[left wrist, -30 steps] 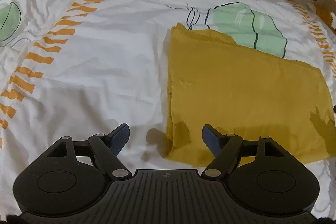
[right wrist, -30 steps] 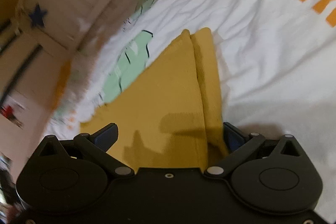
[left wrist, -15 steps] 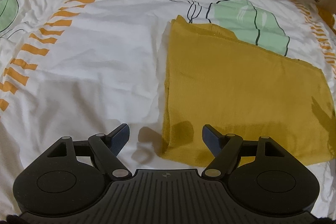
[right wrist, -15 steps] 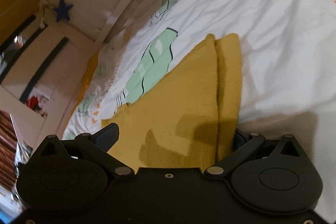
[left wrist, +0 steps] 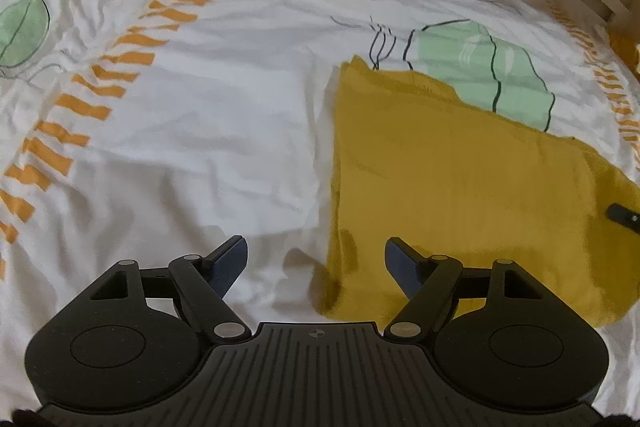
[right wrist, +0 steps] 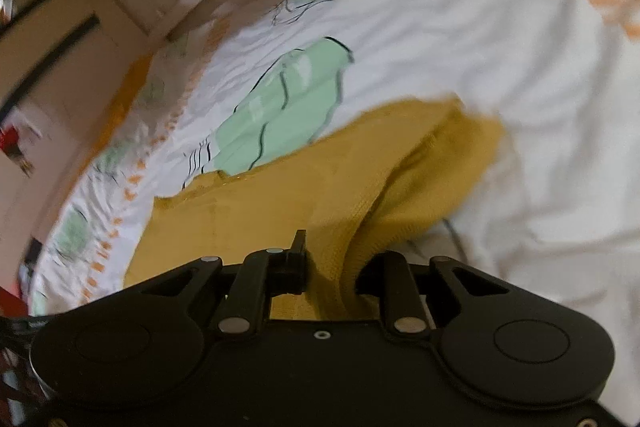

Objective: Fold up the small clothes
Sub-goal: 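Lift the edge with the right gripper, fold it over the sweater, release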

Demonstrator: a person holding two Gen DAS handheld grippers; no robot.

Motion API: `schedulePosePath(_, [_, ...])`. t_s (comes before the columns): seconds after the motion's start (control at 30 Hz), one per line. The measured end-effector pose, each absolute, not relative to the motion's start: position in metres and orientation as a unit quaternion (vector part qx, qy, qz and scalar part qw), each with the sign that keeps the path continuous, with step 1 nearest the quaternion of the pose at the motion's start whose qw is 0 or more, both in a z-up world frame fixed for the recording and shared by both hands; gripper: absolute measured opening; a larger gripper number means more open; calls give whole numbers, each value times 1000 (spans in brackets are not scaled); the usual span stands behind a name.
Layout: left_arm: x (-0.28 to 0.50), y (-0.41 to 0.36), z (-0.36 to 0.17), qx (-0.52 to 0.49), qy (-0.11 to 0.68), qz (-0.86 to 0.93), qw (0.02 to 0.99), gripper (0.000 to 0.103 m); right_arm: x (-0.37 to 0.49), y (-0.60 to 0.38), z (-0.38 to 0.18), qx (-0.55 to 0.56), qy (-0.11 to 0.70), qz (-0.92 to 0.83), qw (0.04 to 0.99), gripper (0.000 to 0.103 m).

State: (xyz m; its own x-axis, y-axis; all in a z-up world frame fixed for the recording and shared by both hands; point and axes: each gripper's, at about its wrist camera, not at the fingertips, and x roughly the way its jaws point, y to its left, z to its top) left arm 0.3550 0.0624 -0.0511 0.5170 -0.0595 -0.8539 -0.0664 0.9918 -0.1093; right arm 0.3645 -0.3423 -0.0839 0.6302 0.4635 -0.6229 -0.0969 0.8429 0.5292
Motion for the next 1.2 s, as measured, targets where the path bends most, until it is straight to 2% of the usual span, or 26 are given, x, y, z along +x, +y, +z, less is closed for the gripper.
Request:
schedulePosePath(0.3, [351, 87, -24, -85, 466, -6, 881, 75, 380, -240, -34, 180, 410, 206, 870, 26])
schedulePosePath(0.57, [352, 117, -15, -109, 451, 7, 886, 75, 392, -144, -47, 146, 433, 231, 859, 26])
schedulePosePath(0.87, [356, 136, -23, -121, 457, 16, 881, 75, 390, -83, -63, 46, 454, 195, 868, 28])
schedulePosePath(0.97, [356, 138, -22, -125, 456, 14, 881, 75, 390, -74, -66, 37, 454, 187, 870, 35])
schedulePosePath(1.03, [355, 138, -21, -126, 452, 14, 883, 75, 392, -68, -66, 41, 455, 193, 868, 55])
schedulePosePath(1.1, [355, 138, -19, -127, 450, 12, 884, 75, 393, -63, -65, 53, 453, 205, 866, 64])
schedulePosePath(1.2, [354, 139, -19, -127, 449, 14, 884, 75, 394, -55, -60, 53, 446, 215, 867, 70])
